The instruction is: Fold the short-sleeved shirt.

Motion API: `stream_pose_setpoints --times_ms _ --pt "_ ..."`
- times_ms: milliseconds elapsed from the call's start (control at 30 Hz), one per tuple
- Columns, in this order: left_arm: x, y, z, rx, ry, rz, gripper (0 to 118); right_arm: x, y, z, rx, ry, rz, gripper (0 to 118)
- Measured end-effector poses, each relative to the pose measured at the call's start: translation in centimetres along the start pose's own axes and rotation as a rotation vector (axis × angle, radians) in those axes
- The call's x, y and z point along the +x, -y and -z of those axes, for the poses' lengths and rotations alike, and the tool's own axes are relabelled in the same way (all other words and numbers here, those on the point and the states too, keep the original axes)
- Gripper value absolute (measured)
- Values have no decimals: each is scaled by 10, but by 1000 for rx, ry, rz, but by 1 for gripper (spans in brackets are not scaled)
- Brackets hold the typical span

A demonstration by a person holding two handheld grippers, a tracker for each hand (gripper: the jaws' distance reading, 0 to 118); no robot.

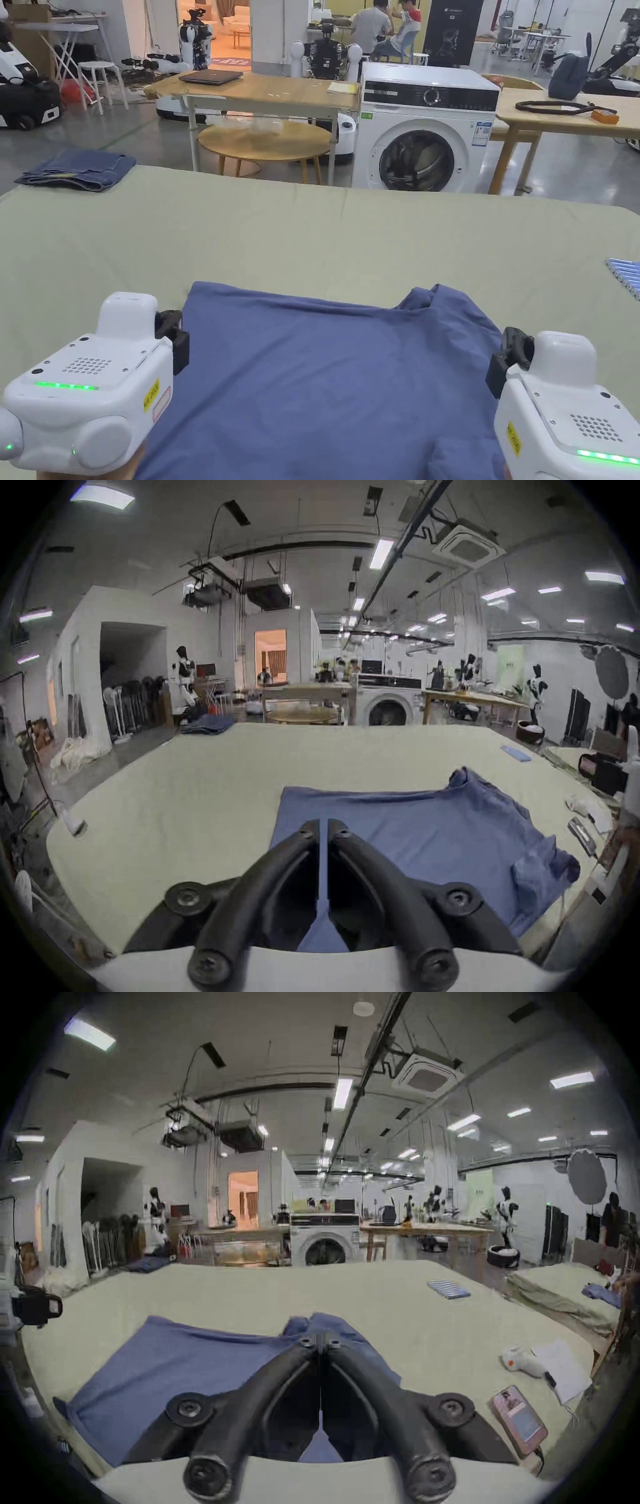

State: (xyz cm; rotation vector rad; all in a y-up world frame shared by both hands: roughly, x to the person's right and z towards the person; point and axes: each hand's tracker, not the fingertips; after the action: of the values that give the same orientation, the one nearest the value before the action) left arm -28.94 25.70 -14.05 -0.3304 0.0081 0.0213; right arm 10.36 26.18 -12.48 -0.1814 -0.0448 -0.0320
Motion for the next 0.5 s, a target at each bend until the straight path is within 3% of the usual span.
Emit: stream_pose_setpoints --times_ms 167,500 --pt "-6 2 -6 -68 0 13 0 -7 -2 -3 -16 -12 -7 0" --pt "-81 51 -12 -499 -26 -47 0 1 20 8 -122 -12 -34 0"
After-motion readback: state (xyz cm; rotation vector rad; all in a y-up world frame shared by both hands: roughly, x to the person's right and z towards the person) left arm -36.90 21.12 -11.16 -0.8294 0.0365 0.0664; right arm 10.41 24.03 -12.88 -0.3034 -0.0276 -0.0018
